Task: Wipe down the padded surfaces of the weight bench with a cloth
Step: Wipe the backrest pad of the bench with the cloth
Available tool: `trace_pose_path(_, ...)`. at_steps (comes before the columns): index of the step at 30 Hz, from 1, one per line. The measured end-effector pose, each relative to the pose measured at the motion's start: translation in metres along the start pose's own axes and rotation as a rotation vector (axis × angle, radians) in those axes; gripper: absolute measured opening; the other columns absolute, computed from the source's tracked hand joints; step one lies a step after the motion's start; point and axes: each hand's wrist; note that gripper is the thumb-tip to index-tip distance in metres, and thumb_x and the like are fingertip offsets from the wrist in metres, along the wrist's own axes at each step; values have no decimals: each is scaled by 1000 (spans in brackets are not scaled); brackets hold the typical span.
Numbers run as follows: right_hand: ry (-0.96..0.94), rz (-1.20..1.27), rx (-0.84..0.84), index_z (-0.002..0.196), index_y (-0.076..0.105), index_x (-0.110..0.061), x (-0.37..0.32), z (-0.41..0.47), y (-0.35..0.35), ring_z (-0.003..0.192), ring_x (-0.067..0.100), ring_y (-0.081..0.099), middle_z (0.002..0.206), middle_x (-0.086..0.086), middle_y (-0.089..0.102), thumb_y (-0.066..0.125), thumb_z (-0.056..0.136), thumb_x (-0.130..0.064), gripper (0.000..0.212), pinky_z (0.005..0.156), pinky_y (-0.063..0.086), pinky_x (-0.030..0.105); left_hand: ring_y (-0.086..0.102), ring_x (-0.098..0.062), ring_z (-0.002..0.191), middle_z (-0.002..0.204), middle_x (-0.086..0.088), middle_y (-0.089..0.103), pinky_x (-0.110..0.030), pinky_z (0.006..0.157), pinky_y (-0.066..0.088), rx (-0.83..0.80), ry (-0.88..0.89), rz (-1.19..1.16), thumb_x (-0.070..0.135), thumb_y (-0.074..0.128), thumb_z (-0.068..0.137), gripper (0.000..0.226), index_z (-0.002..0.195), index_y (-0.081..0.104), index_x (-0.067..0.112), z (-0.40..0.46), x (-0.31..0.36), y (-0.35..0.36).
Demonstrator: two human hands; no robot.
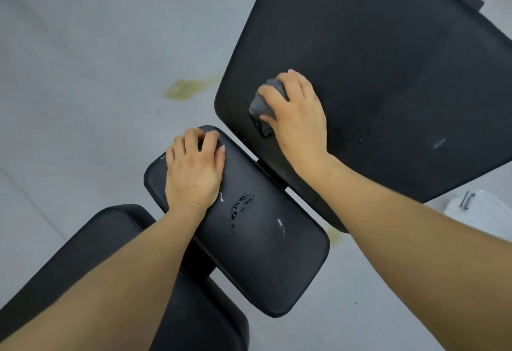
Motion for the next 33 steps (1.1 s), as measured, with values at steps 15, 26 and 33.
trace_pose_path(15,-89,-35,-51,92,69,-16,-25,-38,13,114,30,56,110,9,65,52,77,-13,23,88,42,34,43,-30,96,108,-11,49,-42,86,37,23,5,5,31,47,94,22,107,54,14,-1,0,2)
trace_pose_path(26,-42,-27,-19,109,66,-15,5,-108,-5,119,32,46,118,16,59,69,74,1,38,81,51,43,46,-29,92,105,-9,51,-41,85,39,40,11,20,30,48,94,21,107,56,15,0,-2,3)
trace_pose_path(33,-68,-22,-60,96,66,-16,-34,-11,25,112,34,54,114,13,61,54,74,-13,25,81,48,40,44,-28,92,105,-9,50,-41,85,38,44,11,18,31,48,93,21,106,54,16,0,-3,4)
Point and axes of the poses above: each hand's wrist, its own z-axis towards the middle knuckle, its own y-axis out of the palm, x = y × z
